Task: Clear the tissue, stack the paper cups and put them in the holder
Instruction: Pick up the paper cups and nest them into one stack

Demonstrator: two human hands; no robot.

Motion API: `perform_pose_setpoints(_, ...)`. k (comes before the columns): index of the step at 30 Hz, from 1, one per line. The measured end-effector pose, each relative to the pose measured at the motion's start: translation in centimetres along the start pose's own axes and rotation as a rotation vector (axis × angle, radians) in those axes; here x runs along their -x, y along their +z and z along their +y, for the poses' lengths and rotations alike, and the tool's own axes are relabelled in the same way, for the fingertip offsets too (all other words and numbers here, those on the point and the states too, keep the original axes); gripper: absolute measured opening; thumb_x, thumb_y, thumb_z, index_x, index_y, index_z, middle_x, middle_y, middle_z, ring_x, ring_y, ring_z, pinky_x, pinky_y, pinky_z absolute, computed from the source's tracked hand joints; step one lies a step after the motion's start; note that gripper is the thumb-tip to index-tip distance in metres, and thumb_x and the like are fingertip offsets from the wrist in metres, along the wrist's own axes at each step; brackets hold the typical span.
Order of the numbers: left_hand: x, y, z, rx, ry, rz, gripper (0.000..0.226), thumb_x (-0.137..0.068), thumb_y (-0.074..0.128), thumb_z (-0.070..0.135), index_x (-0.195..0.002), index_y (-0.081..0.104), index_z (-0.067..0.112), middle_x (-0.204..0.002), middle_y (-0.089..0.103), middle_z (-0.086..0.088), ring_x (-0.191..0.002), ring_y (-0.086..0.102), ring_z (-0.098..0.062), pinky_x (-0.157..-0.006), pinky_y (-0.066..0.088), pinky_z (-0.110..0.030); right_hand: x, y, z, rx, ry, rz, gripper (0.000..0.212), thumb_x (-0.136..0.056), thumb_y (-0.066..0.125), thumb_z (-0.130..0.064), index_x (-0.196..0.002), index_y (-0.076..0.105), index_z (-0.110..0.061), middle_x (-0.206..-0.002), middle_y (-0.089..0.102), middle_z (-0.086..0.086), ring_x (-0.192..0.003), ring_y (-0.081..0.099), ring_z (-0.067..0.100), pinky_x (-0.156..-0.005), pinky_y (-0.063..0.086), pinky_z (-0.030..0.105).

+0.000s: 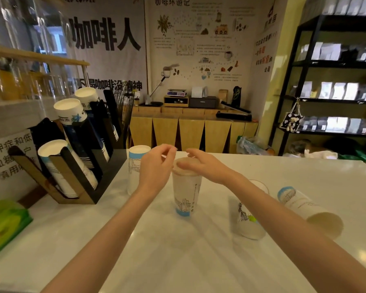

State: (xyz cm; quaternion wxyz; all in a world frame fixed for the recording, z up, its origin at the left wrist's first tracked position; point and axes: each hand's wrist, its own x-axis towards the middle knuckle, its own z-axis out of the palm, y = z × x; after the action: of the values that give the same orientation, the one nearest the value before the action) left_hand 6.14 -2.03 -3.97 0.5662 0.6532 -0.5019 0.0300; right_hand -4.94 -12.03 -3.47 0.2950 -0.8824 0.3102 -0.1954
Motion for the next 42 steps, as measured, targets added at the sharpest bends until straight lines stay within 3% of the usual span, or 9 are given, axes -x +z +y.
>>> perform_pose_setpoints(5,1.4,2.6,3.4,0.009,0.277,-0.109,0.02,-0.088,0.052,0.022,-0.103,0.062,0.014,-0.088,0.057,0.008,-0.071,0.053,0.002,-0.066,0.044,-0.008,2.3,-4.3,2.2,-0.132,0.049,0.196,0.051,-0.092,0.037,-0.048,-0.131,0.046,-0.016,-0.134,0.052,0.005,-0.114,0.047,0.013,-0.089,0.034,0.027)
perform_pose_setpoints(10,2.2,8.2,5.1,-0.05,0.384,-0.534,0.031,-0.086,0.053,0.028,-0.118,0.054,0.025,-0.117,0.053,0.004,-0.096,0.047,-0.005,-0.08,0.042,-0.022,6.4,-8.6,7.9,-0.021,0.202,0.356,0.044,-0.089,0.049,-0.04,-0.124,0.052,-0.014,-0.121,0.06,0.006,-0.106,0.054,0.018,-0.083,0.04,0.029)
perform_pose_setpoints(15,3.3,13.9,5.1,-0.191,0.046,-0.709,0.06,-0.083,0.052,0.048,-0.132,0.038,0.016,-0.137,0.041,-0.01,-0.121,0.045,-0.025,-0.097,0.038,-0.035,11.3,-10.2,12.7,0.098,0.421,0.4,0.063,-0.077,0.065,-0.042,-0.129,0.042,-0.015,-0.125,0.055,0.012,-0.11,0.054,0.025,-0.091,0.046,0.039)
perform_pose_setpoints(19,5.0,17.3,4.5,-0.253,-0.228,-0.814,0.093,-0.074,0.056,0.058,-0.14,0.013,0.01,-0.14,0.036,-0.021,-0.124,0.041,-0.036,-0.1,0.04,-0.043,14.2,-10.0,15.0,0.24,0.579,0.412,0.089,-0.063,0.072,-0.052,-0.135,0.034,-0.018,-0.138,0.044,0.009,-0.123,0.045,0.026,-0.098,0.043,0.043)
perform_pose_setpoints(22,6.1,18.8,3.9,-0.243,-0.297,-0.822,0.108,-0.07,0.06,0.059,-0.142,-0.004,0.013,-0.14,0.034,-0.023,-0.122,0.043,-0.039,-0.099,0.042,-0.047,15.8,-9.2,15.9,0.321,0.679,0.43,0.101,-0.057,0.07,-0.064,-0.138,0.027,-0.021,-0.143,0.039,0.007,-0.129,0.039,0.028,-0.1,0.04,0.048)
perform_pose_setpoints(27,6.1,19.2,3.5,-0.269,-0.274,-0.804,0.111,-0.065,0.068,0.054,-0.14,-0.003,0.016,-0.131,0.044,-0.022,-0.113,0.051,-0.039,-0.093,0.047,-0.047,16.9,-8.2,15.6,0.261,0.786,0.494,0.109,-0.05,0.064,-0.074,-0.137,0.025,-0.02,-0.135,0.043,0.006,-0.118,0.05,0.029,-0.09,0.046,0.043)
perform_pose_setpoints(32,5.8,18.8,3.3,-0.362,-0.263,-0.796,0.106,-0.064,0.066,0.057,-0.14,0.004,0.015,-0.131,0.044,-0.018,-0.116,0.048,-0.036,-0.093,0.044,-0.044,17.1,-8.6,15.2,0.228,0.833,0.448,0.1,-0.049,0.073,-0.059,-0.128,0.031,-0.015,-0.118,0.051,0.008,-0.105,0.056,0.03,-0.084,0.052,0.045)
perform_pose_setpoints(36,5.4,18.0,3.7,-0.292,-0.276,-0.813,0.101,-0.061,0.069,0.053,-0.136,0.015,0.012,-0.127,0.05,-0.015,-0.11,0.053,-0.033,-0.09,0.048,-0.045,16.4,-9.2,14.5,0.098,0.835,0.498,0.093,-0.05,0.076,-0.048,-0.125,0.033,-0.016,-0.107,0.046,0.002,-0.097,0.051,0.024,-0.085,0.053,0.045)
perform_pose_setpoints(42,2.6,13.7,6.9,0.106,-0.211,-0.597,0.088,-0.065,0.075,0.029,-0.134,0.023,0.016,-0.123,0.054,-0.009,-0.103,0.055,-0.027,-0.077,0.048,-0.035,14.0,-10.5,12.8,-0.129,0.665,0.605,0.083,-0.062,0.078,-0.027,-0.13,0.031,-0.02,-0.126,0.047,0.011,-0.095,0.045,0.024,-0.074,0.051,0.038)
